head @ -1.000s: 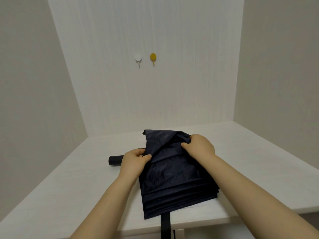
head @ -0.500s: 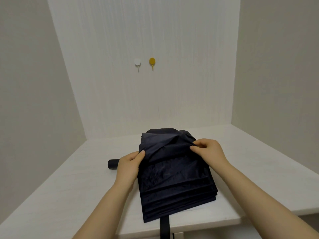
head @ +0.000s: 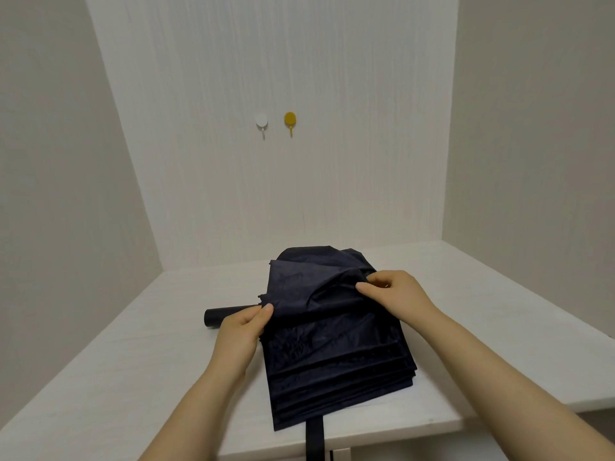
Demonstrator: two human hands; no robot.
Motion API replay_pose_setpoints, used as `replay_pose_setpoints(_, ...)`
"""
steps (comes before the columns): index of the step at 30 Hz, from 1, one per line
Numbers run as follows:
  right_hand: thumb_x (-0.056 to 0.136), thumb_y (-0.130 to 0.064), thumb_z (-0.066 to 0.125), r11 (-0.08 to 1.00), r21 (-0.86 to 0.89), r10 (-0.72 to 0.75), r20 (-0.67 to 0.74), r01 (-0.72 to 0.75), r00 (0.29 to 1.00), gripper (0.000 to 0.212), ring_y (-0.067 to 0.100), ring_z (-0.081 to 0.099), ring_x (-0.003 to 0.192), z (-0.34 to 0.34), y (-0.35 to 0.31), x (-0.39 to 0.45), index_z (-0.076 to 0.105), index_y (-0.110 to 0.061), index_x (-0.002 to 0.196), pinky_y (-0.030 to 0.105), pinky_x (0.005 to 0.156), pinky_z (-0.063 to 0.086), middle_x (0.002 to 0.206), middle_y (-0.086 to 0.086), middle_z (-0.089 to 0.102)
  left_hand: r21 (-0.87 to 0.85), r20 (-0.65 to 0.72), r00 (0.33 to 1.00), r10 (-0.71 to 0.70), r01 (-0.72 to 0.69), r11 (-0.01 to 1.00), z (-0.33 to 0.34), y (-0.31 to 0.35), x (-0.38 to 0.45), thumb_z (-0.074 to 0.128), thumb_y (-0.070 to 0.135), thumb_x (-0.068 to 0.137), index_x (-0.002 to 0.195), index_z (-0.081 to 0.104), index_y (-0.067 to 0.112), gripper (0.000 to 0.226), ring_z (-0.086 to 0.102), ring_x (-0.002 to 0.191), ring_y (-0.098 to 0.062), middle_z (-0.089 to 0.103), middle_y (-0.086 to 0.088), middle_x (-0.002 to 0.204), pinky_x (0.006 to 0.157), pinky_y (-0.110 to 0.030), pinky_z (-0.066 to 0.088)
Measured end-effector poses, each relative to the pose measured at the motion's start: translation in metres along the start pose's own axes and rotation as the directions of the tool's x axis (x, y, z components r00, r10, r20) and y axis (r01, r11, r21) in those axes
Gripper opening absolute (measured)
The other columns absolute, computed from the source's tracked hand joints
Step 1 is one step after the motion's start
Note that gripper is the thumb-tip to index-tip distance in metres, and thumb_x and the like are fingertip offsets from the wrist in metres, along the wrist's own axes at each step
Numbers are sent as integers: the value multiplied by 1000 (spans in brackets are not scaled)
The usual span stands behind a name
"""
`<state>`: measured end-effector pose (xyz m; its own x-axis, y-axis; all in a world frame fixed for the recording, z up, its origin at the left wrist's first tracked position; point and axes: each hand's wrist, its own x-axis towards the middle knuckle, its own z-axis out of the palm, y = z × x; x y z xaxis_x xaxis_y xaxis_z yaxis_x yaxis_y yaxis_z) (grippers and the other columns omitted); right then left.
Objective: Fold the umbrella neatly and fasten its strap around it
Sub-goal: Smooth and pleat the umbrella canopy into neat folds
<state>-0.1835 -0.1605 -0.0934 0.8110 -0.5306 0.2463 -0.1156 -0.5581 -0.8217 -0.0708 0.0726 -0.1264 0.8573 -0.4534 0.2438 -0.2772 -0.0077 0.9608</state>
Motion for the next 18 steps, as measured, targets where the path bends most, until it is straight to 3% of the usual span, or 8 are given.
replay_pose_setpoints(2, 81, -28, 63, 1000, -24, -11, -32, 10, 999, 25, 15, 54, 61, 2, -1, 0, 63, -15, 60, 30, 68, 44, 59, -2, 59, -5, -9, 1000, -9, 9, 1000, 2, 2, -1, 57, 59, 65, 75, 57, 14, 46, 44, 78, -16, 49, -4, 79, 78, -34, 33)
replay_pose_setpoints(5, 82, -17, 64, 983, 177, -18, -120, 39, 993, 22, 21, 60, 68, 0, -2, -6, 68, 4, 76, 32, 72, 46, 79, 22, 66, -65, -13, 1000, -15, 14, 998, 3, 3, -3, 59, 41, 83, 73, 66, 2, 41, 51, 80, -18, 59, -7, 79, 83, -36, 42)
replay_pose_setpoints(9, 82, -5, 64, 874, 486, 43, -105, 14, 994, 6, 0, 58, 56, -9, -1, -13, 69, -3, 79, 12, 55, 44, 69, 0, 62, -108, 1, 999, -44, 44, 993, 5, 3, -4, 51, 25, 92, 81, 72, 4, 32, 60, 86, -19, 68, -6, 88, 88, -34, 46)
replay_pose_setpoints(11, 81, -3, 64, 853, 521, 75, -89, -18, 993, 6, 11, 54, 60, -13, 1, -13, 68, -4, 77, 20, 56, 41, 68, 2, 59, -115, -7, 999, -42, 40, 993, 6, 3, -5, 51, 24, 93, 84, 73, 6, 30, 62, 90, -19, 71, -6, 92, 89, -34, 47)
replay_pose_setpoints(14, 81, -4, 62, 862, 502, 105, -34, -74, 994, 13, 16, 47, 61, -16, 0, -11, 61, -8, 69, 25, 58, 35, 64, 3, 53, -121, 3, 1000, -24, 24, 992, 6, 5, -7, 54, 26, 91, 85, 65, -9, 38, 57, 86, -21, 64, -10, 88, 90, -35, 47)
replay_pose_setpoints(18, 85, -27, 61, 888, 439, 148, 10, -137, 989, 23, 16, 44, 55, -19, -10, -11, 59, -12, 67, 27, 58, 33, 68, 4, 51, -122, 23, 999, -25, 28, 992, 6, 9, -11, 58, 28, 87, 83, 61, -11, 39, 52, 84, -21, 57, -11, 84, 84, -36, 45)
